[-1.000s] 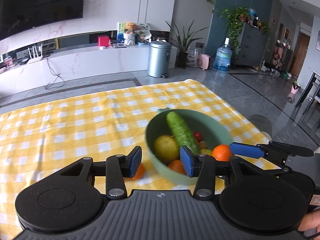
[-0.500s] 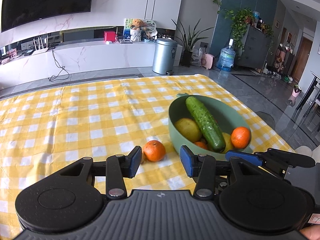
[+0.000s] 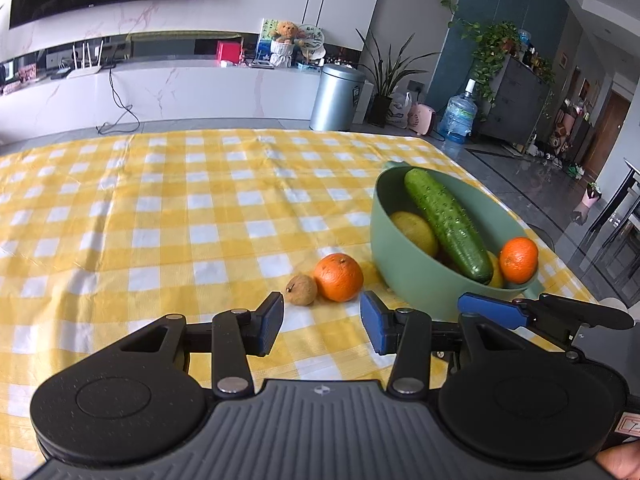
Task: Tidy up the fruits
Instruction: 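Close the left tool on the last brown kiwi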
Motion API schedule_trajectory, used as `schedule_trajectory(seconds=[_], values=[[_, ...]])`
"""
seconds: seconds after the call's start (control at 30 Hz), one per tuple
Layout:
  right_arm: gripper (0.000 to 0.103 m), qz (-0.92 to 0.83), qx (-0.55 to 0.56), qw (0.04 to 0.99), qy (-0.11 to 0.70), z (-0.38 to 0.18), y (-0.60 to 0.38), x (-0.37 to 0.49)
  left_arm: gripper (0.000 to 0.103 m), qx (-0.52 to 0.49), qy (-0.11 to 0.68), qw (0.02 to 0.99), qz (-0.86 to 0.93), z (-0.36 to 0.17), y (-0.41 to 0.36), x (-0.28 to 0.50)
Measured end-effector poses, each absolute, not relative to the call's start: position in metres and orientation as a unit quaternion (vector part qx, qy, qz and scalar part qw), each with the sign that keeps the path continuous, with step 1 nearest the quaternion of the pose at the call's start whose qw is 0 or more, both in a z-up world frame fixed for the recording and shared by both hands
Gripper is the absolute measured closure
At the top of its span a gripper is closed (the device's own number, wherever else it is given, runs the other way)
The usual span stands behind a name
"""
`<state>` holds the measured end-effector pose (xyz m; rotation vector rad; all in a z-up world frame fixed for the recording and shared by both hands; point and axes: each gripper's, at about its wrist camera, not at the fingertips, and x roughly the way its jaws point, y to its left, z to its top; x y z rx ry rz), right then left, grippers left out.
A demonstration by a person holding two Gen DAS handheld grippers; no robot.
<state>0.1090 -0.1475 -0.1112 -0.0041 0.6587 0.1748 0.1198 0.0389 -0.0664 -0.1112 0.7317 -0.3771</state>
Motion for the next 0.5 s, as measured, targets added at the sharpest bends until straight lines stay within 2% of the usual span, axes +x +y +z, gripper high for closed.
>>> schedule_trajectory(seconds=[0.17, 0.5], values=[[0.056, 0.083, 0.009, 0.940, 0.330, -0.118, -0.148, 0.119, 0.052, -0.062, 0.365, 0.911, -0.182, -0.079, 0.040, 0.130], [0.058, 0.072, 0.048, 0.931, 0.356, -0.135, -0.150, 0.136, 0.059, -0.001, 0.379, 0.908, -0.178, -0.102, 0.024, 0.157]])
